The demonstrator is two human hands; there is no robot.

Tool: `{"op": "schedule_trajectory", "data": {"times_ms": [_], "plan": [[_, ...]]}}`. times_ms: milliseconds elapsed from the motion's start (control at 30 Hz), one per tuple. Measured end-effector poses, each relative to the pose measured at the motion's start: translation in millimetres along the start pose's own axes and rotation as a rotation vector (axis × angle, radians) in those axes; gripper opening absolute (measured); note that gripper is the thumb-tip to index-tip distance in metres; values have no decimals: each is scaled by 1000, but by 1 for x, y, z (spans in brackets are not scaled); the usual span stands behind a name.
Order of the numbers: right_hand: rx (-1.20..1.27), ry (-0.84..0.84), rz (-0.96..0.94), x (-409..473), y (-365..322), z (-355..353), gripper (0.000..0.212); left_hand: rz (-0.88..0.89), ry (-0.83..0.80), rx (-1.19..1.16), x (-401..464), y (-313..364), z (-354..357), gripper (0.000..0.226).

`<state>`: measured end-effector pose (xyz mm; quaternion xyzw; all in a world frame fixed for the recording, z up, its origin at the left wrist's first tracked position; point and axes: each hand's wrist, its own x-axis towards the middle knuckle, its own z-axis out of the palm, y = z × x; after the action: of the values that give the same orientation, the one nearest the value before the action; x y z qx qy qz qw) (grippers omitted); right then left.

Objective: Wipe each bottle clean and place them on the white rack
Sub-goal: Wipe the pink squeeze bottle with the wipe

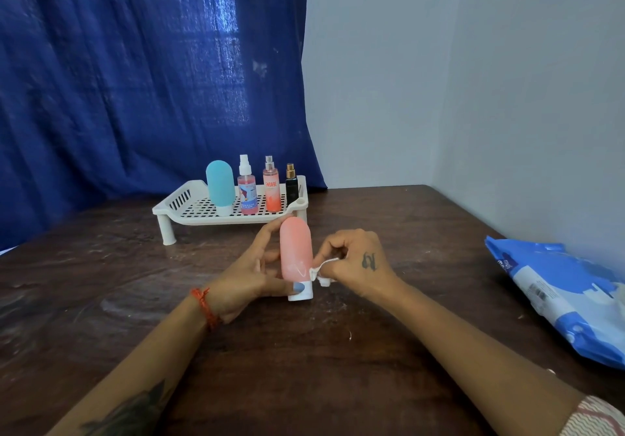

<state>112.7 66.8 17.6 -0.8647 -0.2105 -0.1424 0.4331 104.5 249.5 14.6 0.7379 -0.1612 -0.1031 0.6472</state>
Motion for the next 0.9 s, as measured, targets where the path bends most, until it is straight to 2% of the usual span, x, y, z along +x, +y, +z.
{"op": "schedule_trajectory", "data": {"times_ms": [100, 167, 400, 533, 633, 767, 900], "plan": [[-1, 118, -14, 1, 0, 4, 5, 9, -1, -4, 0, 1, 0, 97], [-5, 149, -49, 0, -1, 6, 7, 16, -7, -10, 1, 0, 0, 97], [6, -5, -198, -3, -4, 1, 8, 39, -1, 7, 1, 0, 1, 99], [-4, -30, -120, -3, -3, -1, 6, 40, 3, 20, 2, -1, 1, 103], [-4, 40, -34, -1, -1, 0, 5, 40, 7, 41, 2, -3, 0, 105], [-61, 243, -109, 1, 4, 6, 13, 29, 4, 62, 3, -2, 0, 105], [-89, 198, -239, -1, 0, 9, 23, 45, 8, 51, 2, -2, 2, 103]]}}
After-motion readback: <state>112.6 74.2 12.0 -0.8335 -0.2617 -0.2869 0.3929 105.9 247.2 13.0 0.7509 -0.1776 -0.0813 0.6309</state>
